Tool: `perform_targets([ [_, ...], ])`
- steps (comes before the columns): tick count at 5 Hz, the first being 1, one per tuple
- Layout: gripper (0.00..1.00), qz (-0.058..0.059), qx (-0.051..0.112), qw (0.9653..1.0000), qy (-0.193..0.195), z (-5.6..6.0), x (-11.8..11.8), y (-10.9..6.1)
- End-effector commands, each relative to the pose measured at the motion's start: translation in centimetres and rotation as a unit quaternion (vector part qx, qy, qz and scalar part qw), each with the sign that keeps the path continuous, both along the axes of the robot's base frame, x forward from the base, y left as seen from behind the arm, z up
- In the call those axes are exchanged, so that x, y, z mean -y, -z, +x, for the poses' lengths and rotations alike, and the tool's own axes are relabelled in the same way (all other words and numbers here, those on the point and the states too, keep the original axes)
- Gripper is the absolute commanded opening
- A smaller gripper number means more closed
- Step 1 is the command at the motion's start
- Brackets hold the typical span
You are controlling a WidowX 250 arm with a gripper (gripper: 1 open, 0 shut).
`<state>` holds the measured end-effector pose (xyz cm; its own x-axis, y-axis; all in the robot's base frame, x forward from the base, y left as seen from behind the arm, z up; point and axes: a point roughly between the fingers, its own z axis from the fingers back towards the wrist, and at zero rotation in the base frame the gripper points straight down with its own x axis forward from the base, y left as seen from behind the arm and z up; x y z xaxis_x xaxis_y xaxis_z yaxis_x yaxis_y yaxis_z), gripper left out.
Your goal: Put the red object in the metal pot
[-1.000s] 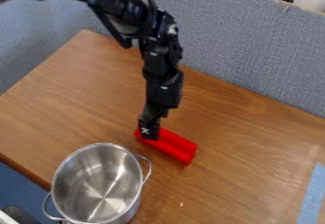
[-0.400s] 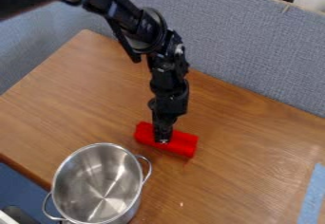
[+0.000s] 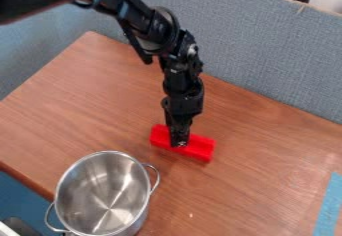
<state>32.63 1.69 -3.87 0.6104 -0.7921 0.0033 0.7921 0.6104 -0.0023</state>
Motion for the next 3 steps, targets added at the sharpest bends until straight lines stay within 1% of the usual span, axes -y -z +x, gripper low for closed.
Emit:
perform_targets([
  [1, 0.0, 0.024, 0.005, 0.9996, -0.017, -3.2, -0.9, -1.3],
  [2, 0.0, 0.034, 0.025, 0.998, 0.046, -0.1, 0.5, -2.8],
  [3, 0.0, 0.052, 0.049, 0.9898, 0.123, 2.7, 2.2, -4.8],
])
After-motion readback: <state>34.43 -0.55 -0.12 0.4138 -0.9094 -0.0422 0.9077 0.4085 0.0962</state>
